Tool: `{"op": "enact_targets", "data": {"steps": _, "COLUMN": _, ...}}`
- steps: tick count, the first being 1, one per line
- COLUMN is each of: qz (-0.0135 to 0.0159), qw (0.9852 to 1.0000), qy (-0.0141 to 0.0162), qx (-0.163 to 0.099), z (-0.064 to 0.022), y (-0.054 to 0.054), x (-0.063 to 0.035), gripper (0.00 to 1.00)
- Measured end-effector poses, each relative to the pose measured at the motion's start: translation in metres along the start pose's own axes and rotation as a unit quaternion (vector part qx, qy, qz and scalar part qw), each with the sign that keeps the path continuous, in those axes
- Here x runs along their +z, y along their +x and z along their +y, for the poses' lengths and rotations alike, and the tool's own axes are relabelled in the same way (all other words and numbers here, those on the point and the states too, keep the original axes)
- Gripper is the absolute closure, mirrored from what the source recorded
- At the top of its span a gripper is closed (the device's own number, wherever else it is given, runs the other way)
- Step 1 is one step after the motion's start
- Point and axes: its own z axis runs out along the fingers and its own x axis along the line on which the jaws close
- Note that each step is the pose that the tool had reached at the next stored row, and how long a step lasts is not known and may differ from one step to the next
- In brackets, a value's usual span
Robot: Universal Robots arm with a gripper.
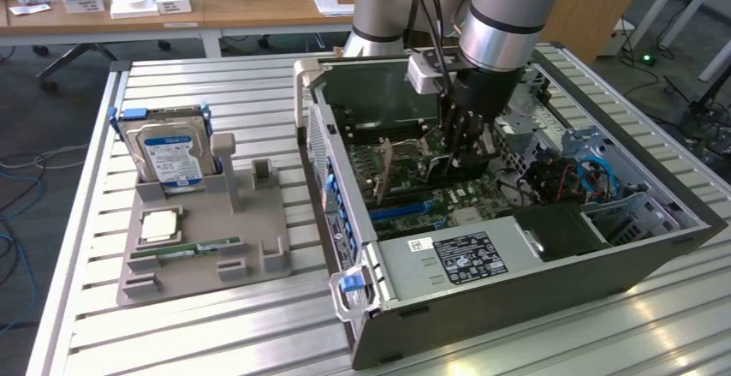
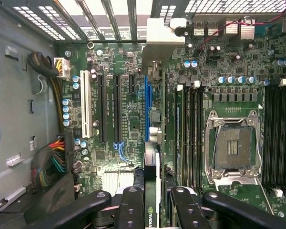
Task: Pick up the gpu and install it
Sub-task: 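Insert the gpu into the slot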
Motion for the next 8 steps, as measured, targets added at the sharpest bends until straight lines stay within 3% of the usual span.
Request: {"op": "enact_targets", "data": {"steps": 8, "qz": 0.0000, "qw": 1.0000, "qy": 0.0000, "qx": 0.000, "z": 0.0001, "y": 0.0001, "x": 0.0028, "gripper": 0.74}}
